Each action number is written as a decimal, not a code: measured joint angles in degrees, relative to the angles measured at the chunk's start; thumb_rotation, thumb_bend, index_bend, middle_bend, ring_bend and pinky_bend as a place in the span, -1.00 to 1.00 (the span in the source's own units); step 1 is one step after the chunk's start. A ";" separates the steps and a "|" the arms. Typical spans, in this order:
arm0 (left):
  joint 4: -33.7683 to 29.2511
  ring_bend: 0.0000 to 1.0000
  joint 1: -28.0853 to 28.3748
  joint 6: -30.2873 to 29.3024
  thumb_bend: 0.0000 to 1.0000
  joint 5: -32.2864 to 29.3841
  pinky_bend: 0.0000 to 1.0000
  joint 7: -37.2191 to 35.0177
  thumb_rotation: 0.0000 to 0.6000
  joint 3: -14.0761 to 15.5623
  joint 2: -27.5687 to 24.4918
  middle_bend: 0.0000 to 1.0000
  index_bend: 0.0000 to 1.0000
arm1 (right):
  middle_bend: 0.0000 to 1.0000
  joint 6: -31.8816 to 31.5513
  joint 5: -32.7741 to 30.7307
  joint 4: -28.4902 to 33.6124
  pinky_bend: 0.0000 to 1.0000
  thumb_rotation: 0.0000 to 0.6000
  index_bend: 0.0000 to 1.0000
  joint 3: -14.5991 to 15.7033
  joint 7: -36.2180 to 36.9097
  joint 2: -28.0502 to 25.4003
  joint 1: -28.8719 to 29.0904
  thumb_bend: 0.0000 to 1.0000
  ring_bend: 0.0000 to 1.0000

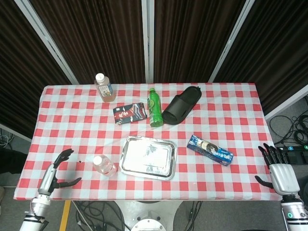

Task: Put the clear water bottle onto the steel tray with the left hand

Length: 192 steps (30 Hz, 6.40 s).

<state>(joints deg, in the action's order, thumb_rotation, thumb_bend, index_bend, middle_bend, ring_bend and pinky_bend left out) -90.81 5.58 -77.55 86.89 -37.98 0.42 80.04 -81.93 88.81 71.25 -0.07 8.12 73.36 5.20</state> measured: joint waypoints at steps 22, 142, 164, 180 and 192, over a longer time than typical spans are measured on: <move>0.54 -0.64 3.38 2.04 -0.95 1.89 -0.63 -0.90 1.00 0.41 5.66 -0.50 -0.64 | -1.00 1.18 -1.63 -0.34 -1.00 1.00 -1.00 -0.79 1.00 -0.14 0.17 -0.82 -1.00; -9.47 -0.19 18.83 15.06 -0.38 -25.00 -0.22 7.36 1.00 -21.43 -8.06 0.09 -0.01 | -1.00 0.43 -0.81 -3.84 -1.00 1.00 -1.00 -0.53 2.27 0.85 -0.16 -0.82 -1.00; -13.73 -0.19 22.44 15.72 -0.38 -22.74 -0.22 12.07 1.00 -19.70 0.18 0.10 -0.02 | -1.00 0.85 -1.59 -3.33 -1.00 1.00 -1.00 -0.95 1.32 0.95 0.04 -0.82 -1.00; -13.37 -0.18 26.50 17.38 -0.38 -22.39 -0.22 16.31 1.00 -17.39 10.10 0.10 -0.01 | -1.00 1.72 -1.88 -4.42 -1.00 1.00 -1.00 -0.74 2.94 0.89 -0.03 -0.82 -1.00; -6.20 -0.18 26.01 16.72 -0.38 -20.06 -0.22 14.91 1.00 -14.44 15.47 0.10 -0.01 | -1.00 3.14 -2.83 -3.82 -1.00 1.00 -1.00 -1.20 3.11 0.66 0.50 -0.82 -1.00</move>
<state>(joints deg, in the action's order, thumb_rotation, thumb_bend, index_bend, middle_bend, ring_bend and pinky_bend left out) -97.01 31.59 -60.84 66.83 -23.07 -14.01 95.51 -78.80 85.98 67.43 -1.27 11.23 74.02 5.70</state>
